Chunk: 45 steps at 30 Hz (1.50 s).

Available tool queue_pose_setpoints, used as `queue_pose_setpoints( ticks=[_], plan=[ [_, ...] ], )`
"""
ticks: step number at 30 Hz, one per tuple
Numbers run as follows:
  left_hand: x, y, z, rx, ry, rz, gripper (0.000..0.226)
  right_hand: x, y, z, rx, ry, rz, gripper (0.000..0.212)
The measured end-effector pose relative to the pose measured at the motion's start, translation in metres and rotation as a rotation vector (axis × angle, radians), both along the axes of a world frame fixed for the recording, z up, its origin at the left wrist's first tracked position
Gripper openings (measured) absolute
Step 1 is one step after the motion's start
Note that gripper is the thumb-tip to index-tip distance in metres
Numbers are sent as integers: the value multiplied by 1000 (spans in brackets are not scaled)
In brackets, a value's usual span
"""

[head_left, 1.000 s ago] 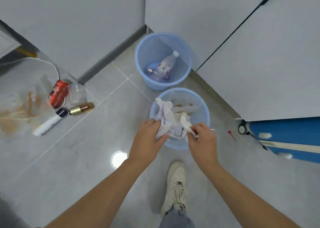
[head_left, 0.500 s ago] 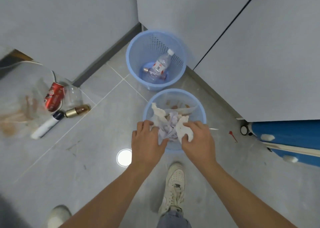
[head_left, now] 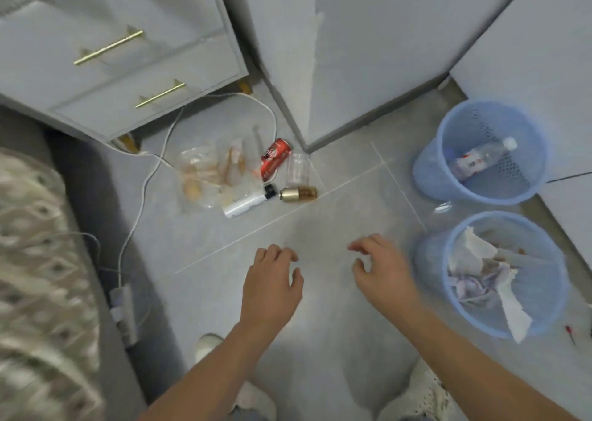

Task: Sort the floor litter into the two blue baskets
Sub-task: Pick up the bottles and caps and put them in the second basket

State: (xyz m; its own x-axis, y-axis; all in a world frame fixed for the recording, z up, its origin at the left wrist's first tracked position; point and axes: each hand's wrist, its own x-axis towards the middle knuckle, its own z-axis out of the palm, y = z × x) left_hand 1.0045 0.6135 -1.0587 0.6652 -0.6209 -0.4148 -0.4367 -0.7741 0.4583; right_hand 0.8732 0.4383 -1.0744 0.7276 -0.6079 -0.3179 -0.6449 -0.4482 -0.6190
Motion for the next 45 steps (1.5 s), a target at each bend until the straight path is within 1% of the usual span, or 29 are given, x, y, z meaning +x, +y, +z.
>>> queue_pose_setpoints(
  ticks=[3,5,8,11,13,15,19,23,26,28,30,32,34,36,39,41,43,45],
  plan=[
    [39,39,-20,44,56,25,26,52,20,-29,19,89,94,30],
    [58,50,-44,68,110,33,30,84,21,-52,25,127,141,35],
    [76,44,-91,77,158,44,37,124,14,-91,-12,164,233,41],
    [93,17,-144,64,152,32,44,158,4,-136,-66,108,305,48],
    [106,-3,-179,41,93,17,51,178,0,-165,-82,67,372,51],
    [119,-20,-207,4,15,8,60,194,-1,-187,-148,55,442,50],
    [140,-38,-239,-15,-152,22,73,209,0,-216,-307,68,510,57],
    [154,-45,-252,37,-286,40,67,208,0,-233,-431,52,499,46],
    [162,-48,-259,98,-363,11,59,205,2,-237,-474,81,502,52],
    [165,-52,-262,142,-391,2,48,202,0,-238,-452,132,520,53],
    [168,-54,-262,193,-398,-20,40,198,-5,-238,-414,183,525,49],
    [167,-55,-260,230,-382,-57,37,192,-11,-234,-373,185,503,44],
    [164,-52,-252,214,-361,-83,33,182,-16,-224,-325,131,460,37],
    [157,-52,-232,167,-338,-86,29,169,-20,-204,-276,64,377,29],
    [137,-56,-183,30,-274,-67,27,144,-26,-166,-211,0,198,27],
    [121,-65,-143,-70,-178,-18,28,124,-32,-132,-151,-57,81,30],
    [105,-79,-100,-150,-89,-11,31,101,-42,-94,-121,-119,-28,32],
    [90,-102,-56,-230,-43,-44,37,76,-59,-54,-119,-176,-128,32]
  ],
)
